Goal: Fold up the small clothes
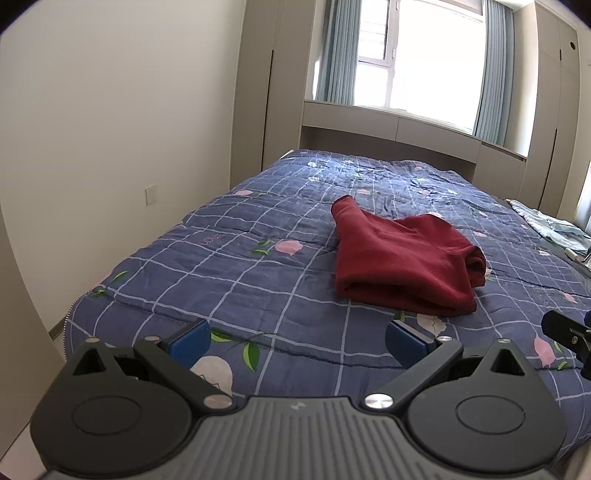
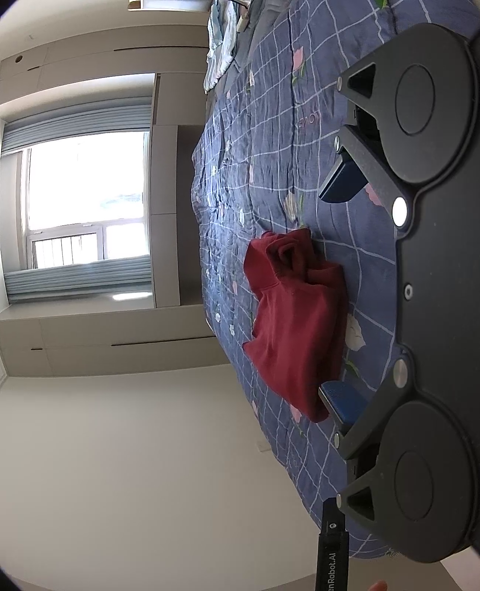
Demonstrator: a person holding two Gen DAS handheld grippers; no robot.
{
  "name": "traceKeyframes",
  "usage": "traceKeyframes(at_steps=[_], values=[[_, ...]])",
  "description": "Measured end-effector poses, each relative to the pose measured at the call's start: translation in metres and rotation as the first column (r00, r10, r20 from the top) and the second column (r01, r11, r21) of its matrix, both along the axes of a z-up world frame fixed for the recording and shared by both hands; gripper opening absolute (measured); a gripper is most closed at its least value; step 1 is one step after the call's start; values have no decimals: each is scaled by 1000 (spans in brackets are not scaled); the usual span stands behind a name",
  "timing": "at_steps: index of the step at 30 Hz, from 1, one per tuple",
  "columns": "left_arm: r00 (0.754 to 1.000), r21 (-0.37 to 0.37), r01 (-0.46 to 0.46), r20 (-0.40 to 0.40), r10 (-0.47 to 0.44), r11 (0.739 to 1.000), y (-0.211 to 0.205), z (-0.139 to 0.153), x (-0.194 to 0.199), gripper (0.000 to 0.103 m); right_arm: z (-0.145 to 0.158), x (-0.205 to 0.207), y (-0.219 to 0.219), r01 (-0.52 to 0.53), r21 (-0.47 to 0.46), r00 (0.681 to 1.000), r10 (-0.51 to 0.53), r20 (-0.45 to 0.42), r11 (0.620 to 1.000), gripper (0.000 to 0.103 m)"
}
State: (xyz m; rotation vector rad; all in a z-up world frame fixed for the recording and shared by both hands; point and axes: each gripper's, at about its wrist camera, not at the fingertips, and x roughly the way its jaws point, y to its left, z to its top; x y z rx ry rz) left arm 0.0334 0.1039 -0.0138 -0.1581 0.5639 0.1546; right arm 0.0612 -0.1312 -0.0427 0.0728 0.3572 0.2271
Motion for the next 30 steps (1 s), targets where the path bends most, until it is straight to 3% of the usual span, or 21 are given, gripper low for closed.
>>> traceKeyframes(at_steps=[30], values=[[1000, 2, -6, -3, 6, 1000, 3, -1, -2, 103, -1, 0, 1, -2, 2, 1000, 2, -4, 1000, 102]])
